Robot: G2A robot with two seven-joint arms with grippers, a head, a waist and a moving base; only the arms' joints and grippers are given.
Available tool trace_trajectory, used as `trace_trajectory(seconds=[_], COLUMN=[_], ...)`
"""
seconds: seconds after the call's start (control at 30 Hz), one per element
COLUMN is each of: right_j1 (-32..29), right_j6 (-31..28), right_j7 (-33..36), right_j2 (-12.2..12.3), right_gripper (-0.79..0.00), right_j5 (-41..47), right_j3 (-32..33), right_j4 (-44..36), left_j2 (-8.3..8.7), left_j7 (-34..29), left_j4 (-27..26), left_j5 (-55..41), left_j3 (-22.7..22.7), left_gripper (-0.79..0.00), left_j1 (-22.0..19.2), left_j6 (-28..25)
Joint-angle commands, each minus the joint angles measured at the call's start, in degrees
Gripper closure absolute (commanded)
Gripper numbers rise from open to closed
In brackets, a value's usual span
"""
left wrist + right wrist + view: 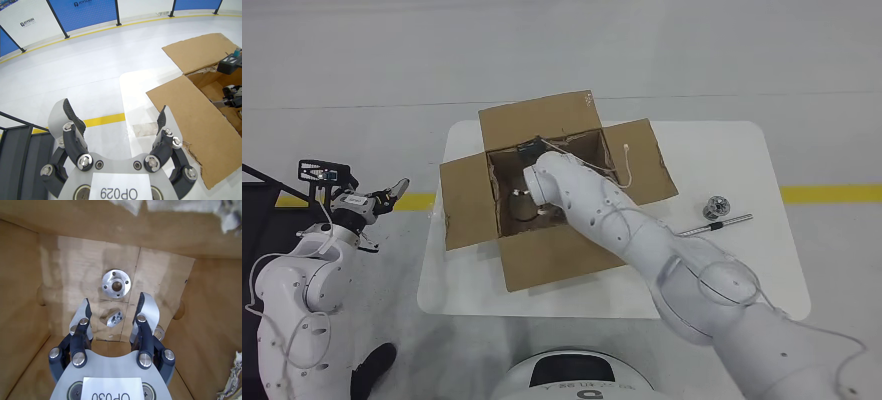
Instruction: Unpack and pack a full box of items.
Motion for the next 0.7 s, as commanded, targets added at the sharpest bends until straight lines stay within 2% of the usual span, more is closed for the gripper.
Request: trace_trajectory(seconds=[0.0, 0.23, 0.33, 0.5, 0.67], right_j1=[0.48, 2.04, 2.66, 4.08, 4.24], right_j6=[-0.8, -2.96, -6.35, -11.18, -9.58], right_j7=[-0.71, -3.51, -3.03, -0.43, 3.05], right_j2=[-1.38, -5.52, -6.63, -7.07, -7.44], right_gripper=[-0.425, -0.379, -0.369, -0.44, -0.471], right_j5=[0.73, 2.54, 5.17, 7.85, 5.98], right_j3=[-0.27, -0.52, 0.53, 2.21, 1.69], right_j4=[3.43, 12.12, 14.4, 18.2, 19.84], left_j2=[0.0, 0.0, 0.0, 0.0, 0.0], left_j7=[0.0, 0.0, 0.0, 0.0, 0.0], left_j4=[0.0, 0.0, 0.0, 0.0, 0.0], left_j5=[0.0, 0.0, 0.0, 0.0, 0.0], left_j3=[0.0, 0.0, 0.0, 0.0, 0.0], left_gripper=[-0.785, -0.785, -0.785, -0.785, -0.785], left_j1=[0.0, 0.0, 0.0, 0.0, 0.0], left_j6=[0.0, 0.0, 0.0, 0.0, 0.0])
